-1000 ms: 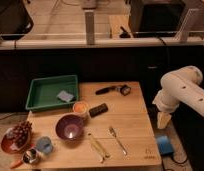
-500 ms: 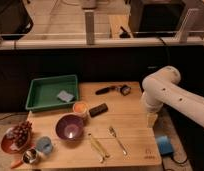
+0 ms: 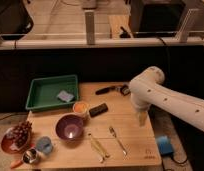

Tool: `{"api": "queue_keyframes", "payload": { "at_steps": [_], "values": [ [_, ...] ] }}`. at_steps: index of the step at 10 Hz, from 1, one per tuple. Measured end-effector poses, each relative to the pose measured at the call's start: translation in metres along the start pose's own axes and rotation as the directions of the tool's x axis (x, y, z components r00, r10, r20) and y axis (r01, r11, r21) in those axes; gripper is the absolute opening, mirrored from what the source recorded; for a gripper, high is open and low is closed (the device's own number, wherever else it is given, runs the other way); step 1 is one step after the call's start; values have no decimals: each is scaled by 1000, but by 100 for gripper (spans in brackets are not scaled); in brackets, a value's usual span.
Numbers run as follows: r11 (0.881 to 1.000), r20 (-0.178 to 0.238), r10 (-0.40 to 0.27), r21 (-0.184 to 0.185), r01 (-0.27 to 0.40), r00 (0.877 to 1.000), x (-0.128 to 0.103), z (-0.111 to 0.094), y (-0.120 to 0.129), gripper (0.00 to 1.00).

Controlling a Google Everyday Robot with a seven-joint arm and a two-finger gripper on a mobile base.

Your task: Place eraser in tray

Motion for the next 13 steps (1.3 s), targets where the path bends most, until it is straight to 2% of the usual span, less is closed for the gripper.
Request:
{"api": "queue_keyframes", "payload": {
  "at_steps": [4, 6, 10, 13],
  "values": [
    [999, -5, -51, 12, 51, 999, -14, 7, -14, 80],
    [995, 0, -94, 21, 94, 996, -40, 10, -28, 80],
    [989, 7, -142, 31, 142, 990, -58, 16, -39, 80],
    [981, 16, -192, 38, 191, 981, -89, 21, -53, 80]
  ]
}}
